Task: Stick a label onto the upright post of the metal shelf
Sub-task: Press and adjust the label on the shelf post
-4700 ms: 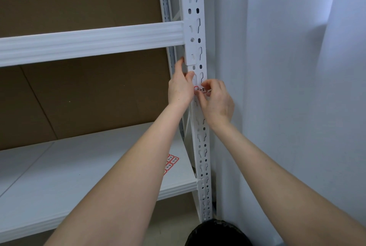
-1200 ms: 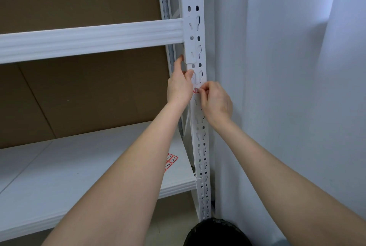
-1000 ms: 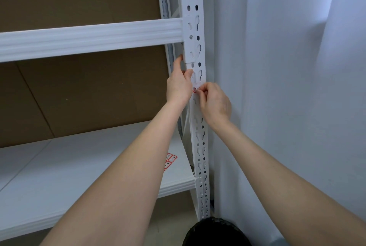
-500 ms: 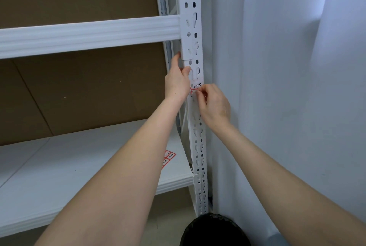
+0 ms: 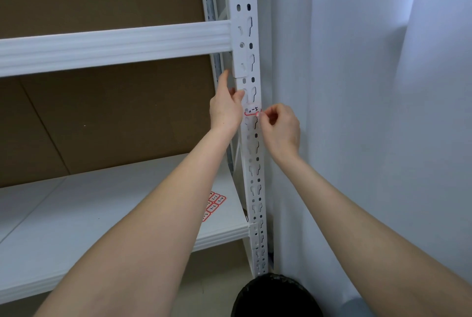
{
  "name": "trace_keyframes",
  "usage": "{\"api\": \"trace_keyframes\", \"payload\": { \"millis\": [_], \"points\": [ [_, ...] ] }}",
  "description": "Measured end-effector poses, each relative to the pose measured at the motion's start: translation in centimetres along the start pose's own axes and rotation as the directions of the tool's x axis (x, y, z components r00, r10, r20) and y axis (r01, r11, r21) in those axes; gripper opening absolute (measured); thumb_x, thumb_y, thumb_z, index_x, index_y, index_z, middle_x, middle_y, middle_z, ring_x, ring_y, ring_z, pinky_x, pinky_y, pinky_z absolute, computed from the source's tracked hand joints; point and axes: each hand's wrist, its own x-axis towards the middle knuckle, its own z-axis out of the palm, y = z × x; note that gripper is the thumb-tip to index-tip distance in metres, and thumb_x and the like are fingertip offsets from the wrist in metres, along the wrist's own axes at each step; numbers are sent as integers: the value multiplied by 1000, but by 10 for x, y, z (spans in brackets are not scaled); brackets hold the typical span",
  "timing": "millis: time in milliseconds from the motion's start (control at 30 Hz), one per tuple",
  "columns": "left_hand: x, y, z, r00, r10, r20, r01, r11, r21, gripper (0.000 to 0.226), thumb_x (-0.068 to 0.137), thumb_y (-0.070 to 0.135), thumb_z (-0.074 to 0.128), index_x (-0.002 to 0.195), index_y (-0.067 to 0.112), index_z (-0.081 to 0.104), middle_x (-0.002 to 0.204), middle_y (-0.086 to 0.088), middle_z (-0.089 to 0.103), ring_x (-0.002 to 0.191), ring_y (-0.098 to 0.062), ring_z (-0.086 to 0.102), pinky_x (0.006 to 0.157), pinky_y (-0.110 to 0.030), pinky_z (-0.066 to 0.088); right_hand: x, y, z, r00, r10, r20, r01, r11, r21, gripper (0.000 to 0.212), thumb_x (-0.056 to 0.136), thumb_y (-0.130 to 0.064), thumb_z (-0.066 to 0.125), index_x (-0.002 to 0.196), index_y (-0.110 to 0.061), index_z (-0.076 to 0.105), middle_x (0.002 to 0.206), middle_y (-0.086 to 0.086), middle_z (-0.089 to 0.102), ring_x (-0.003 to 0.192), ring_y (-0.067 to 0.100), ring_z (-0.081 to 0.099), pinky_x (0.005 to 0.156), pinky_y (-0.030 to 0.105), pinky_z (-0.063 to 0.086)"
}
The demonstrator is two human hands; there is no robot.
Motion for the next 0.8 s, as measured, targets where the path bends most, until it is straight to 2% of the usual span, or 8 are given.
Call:
{"api": "trace_keyframes", "payload": {
  "millis": [100,167,233,300,567,667,800],
  "points": [
    [-16,-15,-2,995,88,-45,-86,995,44,58,92,5,54,143,26,35,125,-4,58,107,-15,62,96,-35,50,-1,-1,-3,999,41,1,-41,997,61,10,87,-22,57,79,-18,55,88,-1,58,78,14,51,70,25,36],
    [-29,-21,-2,978,184,-95,-175,980,98,48,89,6,59,133,20,48,123,-4,55,101,-12,63,88,-26,50,-2,-2,-3,996,92,-17,-89,988,129,10,87,-23,58,79,-18,54,88,2,61,80,16,53,73,27,41],
    [-35,-27,-1,962,250,-108,-231,960,158,32,87,10,64,118,16,60,116,-3,54,98,-13,62,83,-23,51,-3,-2,-3,990,135,-36,-126,973,195,11,86,-23,58,77,-18,54,88,4,63,80,18,55,75,31,44],
    [-37,-31,1,965,243,-99,-221,956,191,23,86,12,67,108,15,65,111,-1,54,100,-14,61,81,-21,51,-3,-2,-4,985,166,-40,-152,959,238,12,86,-24,58,76,-19,53,86,3,63,78,17,56,74,30,45],
    [-38,-32,8,970,195,-141,-159,959,235,13,84,15,69,96,19,67,102,6,57,90,-7,61,78,-22,50,-4,0,-7,965,263,-6,-247,915,320,12,86,-23,60,77,-16,55,69,-11,55,64,3,50,59,14,37],
    [-37,-29,10,966,188,-176,-135,951,278,8,85,20,69,93,21,69,101,7,58,84,-6,61,73,-23,48,-5,-1,-4,961,278,-1,-262,906,333,11,87,-22,60,78,-16,56,70,-11,56,66,4,51,59,15,37],
    [-34,-28,12,962,197,-190,-120,927,357,4,86,24,67,88,24,70,99,8,58,78,-8,60,66,-23,43,-6,-3,1,958,286,10,-272,898,347,9,86,-21,59,79,-16,57,74,-8,59,70,9,53,67,21,39]
  ]
}}
